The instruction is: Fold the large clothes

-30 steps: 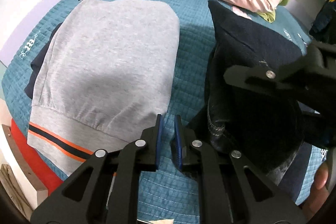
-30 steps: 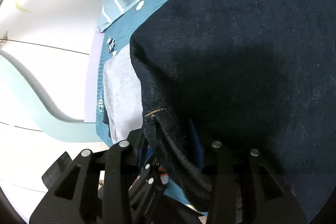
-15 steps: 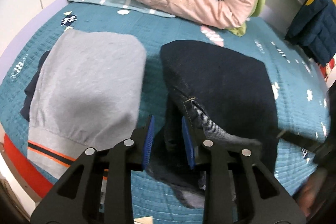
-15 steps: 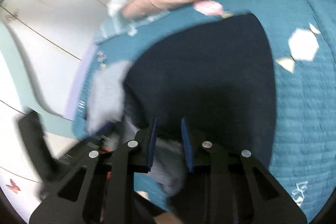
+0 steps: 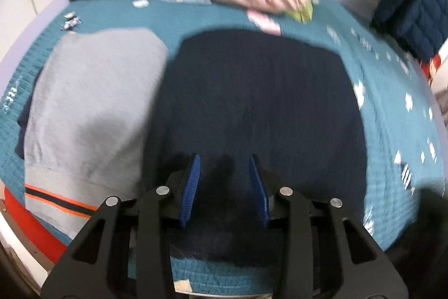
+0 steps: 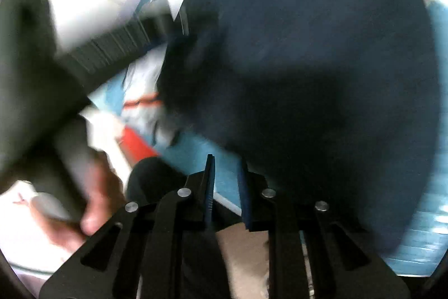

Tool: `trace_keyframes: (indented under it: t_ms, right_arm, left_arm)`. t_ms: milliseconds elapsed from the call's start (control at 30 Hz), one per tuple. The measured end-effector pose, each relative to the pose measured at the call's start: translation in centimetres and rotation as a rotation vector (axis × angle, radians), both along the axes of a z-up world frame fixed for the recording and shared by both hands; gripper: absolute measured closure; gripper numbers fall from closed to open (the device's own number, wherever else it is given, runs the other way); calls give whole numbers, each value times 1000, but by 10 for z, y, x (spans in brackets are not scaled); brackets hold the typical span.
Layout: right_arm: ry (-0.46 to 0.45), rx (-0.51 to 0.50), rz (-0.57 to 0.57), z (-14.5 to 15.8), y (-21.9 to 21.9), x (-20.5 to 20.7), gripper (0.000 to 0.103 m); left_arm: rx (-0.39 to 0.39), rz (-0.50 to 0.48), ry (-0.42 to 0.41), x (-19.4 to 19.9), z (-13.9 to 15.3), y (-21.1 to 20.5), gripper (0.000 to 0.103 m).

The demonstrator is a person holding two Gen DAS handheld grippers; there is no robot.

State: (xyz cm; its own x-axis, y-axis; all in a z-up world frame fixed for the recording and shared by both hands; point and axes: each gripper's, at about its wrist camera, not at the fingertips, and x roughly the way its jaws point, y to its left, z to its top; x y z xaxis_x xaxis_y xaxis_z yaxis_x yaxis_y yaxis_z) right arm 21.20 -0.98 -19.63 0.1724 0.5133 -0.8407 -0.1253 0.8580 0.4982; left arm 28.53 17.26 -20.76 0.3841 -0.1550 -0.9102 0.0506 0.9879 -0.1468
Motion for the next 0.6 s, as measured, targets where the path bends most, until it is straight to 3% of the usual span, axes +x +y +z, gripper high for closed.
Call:
trace_keyframes:
  t_ms: [67,133,167,200,267,367,500,600]
  right_arm:
    - [-63,-76,-56,14,-17,5,88]
    - [-47,-124,-87,7,-28,12,89]
    - [1,-169,-97,-7,-30,17,100]
    - [69,-188,-107,-31,-29,21,103]
    - [120,-115,-168,-60,-31,31,103]
    - [172,-68,-208,-49,-33,35,103]
    - [152,-183,-153,-23,-12,22,103]
    - [128,-232,-132,-41,-10,37,103]
  left_arm:
    - [13,-15,45,-3,-16,-3,66]
    - [1,-11,93,-3,-32,-1,66]
    - [1,-5,117,-3,-42,0,67]
    - [5,-5,121,-4,-47,-1,67]
    - [25,-28,117,-7,-51,-3,67]
    - [50,-26,116,-10,-49,-5,67]
    - [55,-17,134,-17,-48,-3,67]
    - [49,-21,138,-17,-56,-1,66]
